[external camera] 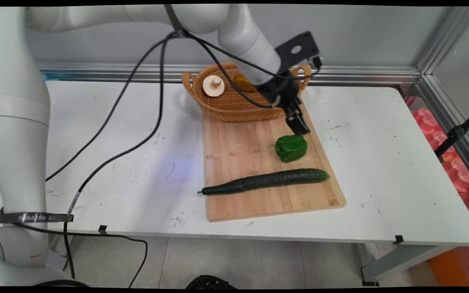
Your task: Pick up the potato from the vegetable basket
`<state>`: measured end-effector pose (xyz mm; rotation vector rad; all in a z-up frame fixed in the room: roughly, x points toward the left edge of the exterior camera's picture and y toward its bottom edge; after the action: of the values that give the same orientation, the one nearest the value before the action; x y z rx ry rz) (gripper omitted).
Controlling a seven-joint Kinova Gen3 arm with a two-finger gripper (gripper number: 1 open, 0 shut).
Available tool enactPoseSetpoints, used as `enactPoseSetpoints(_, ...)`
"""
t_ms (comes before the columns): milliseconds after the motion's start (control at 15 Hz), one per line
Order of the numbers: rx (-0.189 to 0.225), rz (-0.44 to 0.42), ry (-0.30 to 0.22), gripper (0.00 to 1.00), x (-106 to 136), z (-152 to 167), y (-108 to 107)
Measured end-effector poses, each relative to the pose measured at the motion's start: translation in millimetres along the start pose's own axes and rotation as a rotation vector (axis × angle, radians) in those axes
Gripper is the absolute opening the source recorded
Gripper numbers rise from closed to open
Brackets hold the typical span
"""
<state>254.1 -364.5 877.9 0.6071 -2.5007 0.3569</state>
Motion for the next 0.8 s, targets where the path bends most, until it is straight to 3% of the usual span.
enactPoseSetpoints(200,0.035,-0.006,-0.024,1.00,-10,-16,-23)
enactPoseSetpoints(600,0.134,-0.014,-0.040,1.00,-25,-32,-89)
enactPoseSetpoints(800,0.140,0.012,-0.053,1.00,-33,-26,-120)
